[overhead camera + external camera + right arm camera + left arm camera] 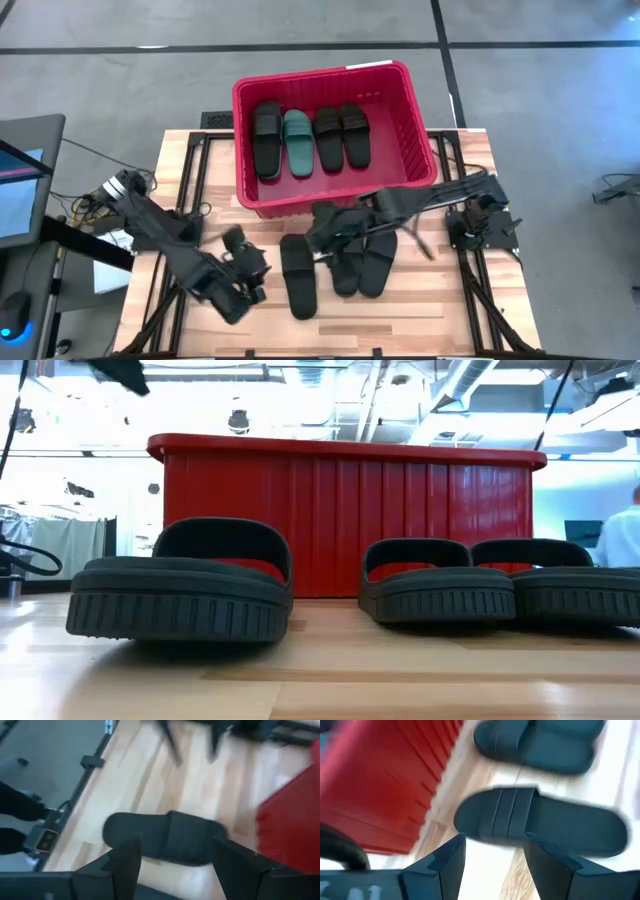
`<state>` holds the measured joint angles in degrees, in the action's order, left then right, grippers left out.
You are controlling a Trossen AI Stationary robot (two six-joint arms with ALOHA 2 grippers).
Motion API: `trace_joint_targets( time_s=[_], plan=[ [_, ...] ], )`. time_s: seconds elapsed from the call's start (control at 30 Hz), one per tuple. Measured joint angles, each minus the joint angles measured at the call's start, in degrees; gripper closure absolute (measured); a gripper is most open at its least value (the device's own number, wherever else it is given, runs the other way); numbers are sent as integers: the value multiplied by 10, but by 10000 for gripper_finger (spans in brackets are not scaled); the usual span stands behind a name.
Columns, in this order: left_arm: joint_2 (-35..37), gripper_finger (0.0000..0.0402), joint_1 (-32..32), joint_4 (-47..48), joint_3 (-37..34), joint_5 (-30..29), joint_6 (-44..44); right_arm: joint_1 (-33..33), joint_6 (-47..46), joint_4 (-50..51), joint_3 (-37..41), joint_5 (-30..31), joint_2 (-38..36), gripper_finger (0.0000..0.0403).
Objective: Pick and place slides into bin
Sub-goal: Put the black slipper into the red container
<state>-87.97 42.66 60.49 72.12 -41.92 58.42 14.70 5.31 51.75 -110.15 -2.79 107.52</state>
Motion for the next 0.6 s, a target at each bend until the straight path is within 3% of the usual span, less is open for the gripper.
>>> trace_joint_targets(
  time_s=[0.3, 0.6],
  plan=[
    [-122, 212, -28, -87, 2, 36, -48, 17, 27, 56, 0, 82, -92, 194],
    [-145, 212, -48, -125, 6, 40, -120, 61, -6, 137, 1, 185, -152, 196]
  ],
)
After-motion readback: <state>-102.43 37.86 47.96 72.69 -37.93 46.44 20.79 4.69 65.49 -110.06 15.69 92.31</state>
